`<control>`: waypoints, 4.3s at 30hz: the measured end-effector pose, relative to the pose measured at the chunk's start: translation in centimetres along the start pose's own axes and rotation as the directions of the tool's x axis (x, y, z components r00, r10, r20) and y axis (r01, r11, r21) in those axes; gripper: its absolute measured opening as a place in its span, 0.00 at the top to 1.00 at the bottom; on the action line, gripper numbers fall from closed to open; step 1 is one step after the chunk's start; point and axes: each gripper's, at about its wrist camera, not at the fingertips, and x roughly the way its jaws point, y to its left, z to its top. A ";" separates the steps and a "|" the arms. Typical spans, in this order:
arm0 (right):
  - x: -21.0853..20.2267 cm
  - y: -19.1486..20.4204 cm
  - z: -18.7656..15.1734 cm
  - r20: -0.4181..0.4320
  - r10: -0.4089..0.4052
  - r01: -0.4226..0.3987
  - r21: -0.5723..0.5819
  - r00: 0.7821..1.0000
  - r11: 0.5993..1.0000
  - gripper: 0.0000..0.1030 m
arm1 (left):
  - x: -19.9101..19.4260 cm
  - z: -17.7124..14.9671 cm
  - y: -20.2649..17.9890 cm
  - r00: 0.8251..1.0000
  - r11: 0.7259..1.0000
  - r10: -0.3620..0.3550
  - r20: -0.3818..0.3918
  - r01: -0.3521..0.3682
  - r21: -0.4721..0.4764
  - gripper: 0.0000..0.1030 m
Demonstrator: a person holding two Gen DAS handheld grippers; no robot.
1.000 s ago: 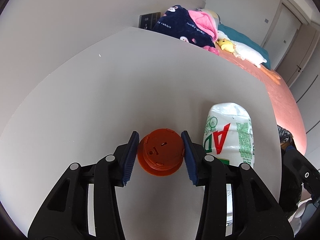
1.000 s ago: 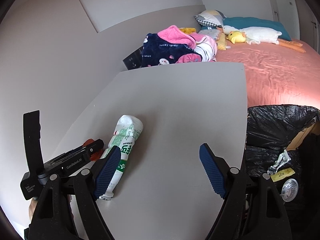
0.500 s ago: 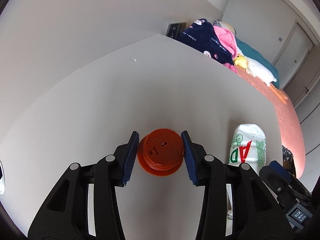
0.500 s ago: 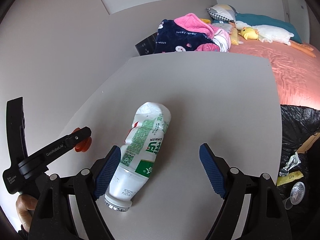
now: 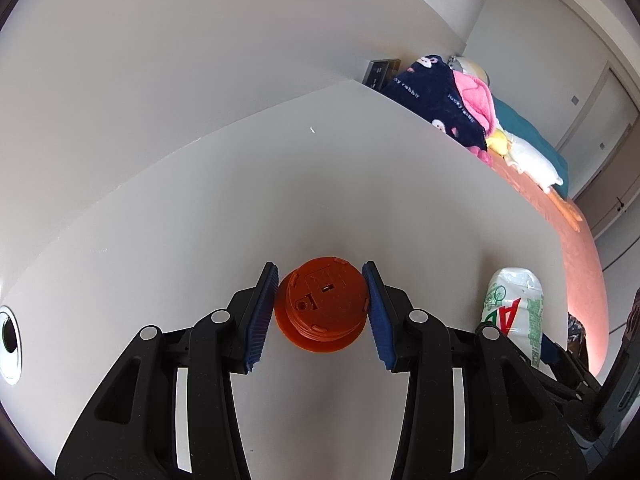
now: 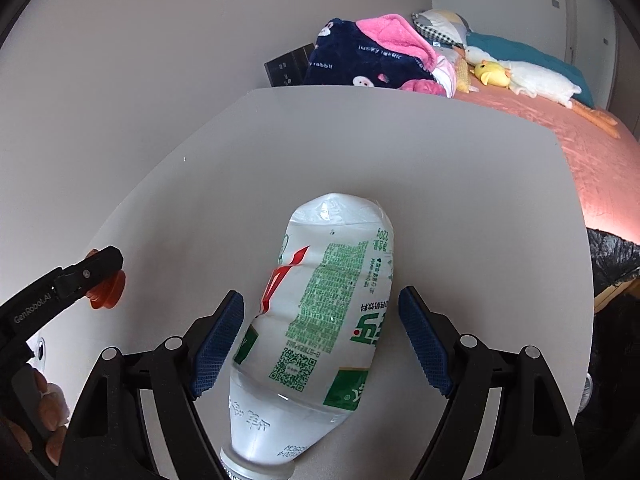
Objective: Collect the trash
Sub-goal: 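Grasp the orange cap with the left tool while the right tool grasps the white bottle, then carry the orange cap and white bottle over the black trash bag, then open both tools to drop the cap and bottle into the bag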
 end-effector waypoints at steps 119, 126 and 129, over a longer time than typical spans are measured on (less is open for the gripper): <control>-20.8 -32.3 -6.0 0.228 -0.239 0.140 0.379 0.944 0.915 0.43 | -1.3 -11.4 -37.0 0.833 0.709 -0.430 -0.347 0.550 0.442 0.58; -20.7 -33.2 -5.8 0.223 -0.254 0.150 0.397 0.941 0.905 0.43 | -0.7 -11.6 -37.9 0.811 0.692 -0.446 -0.379 0.581 0.429 0.58; -21.0 -33.6 -5.6 0.236 -0.248 0.137 0.407 0.940 0.903 0.41 | -0.6 -11.5 -38.1 0.795 0.688 -0.463 -0.391 0.601 0.407 0.36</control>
